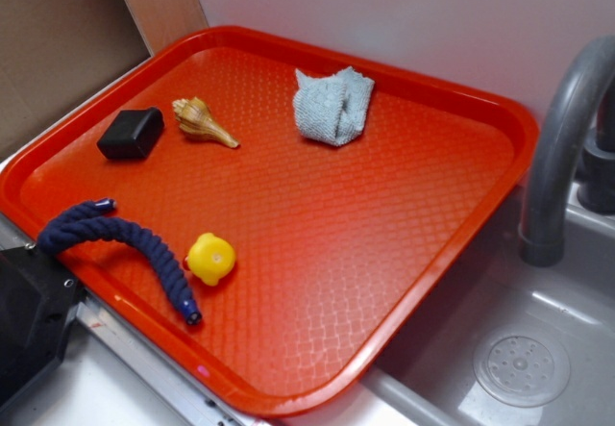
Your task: Grab the yellow duck.
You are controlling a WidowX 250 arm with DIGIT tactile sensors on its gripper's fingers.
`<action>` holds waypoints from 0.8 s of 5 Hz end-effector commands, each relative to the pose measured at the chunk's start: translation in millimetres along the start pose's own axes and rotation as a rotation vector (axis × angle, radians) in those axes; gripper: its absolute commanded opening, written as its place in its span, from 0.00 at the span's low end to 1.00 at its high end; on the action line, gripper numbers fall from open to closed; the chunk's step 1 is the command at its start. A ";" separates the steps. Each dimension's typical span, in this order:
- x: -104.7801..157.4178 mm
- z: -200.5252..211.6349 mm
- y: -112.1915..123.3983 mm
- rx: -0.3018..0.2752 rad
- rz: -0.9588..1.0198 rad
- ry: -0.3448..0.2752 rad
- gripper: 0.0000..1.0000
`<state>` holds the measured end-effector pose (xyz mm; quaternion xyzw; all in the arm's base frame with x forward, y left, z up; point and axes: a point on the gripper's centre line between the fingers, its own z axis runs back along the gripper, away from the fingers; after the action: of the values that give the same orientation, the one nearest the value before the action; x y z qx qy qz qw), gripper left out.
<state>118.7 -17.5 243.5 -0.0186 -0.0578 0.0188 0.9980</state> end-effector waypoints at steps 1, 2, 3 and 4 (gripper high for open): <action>0.0 0.0 0.0 0.000 0.000 0.000 1.00; 11.3 -28.8 -8.1 -0.063 -0.013 0.030 1.00; 23.8 -55.6 -21.6 -0.005 0.004 0.028 1.00; 31.6 -84.9 -46.4 0.036 -0.028 0.046 1.00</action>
<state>161.2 -66.7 158.3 0.0041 -0.0221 0.0071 0.9997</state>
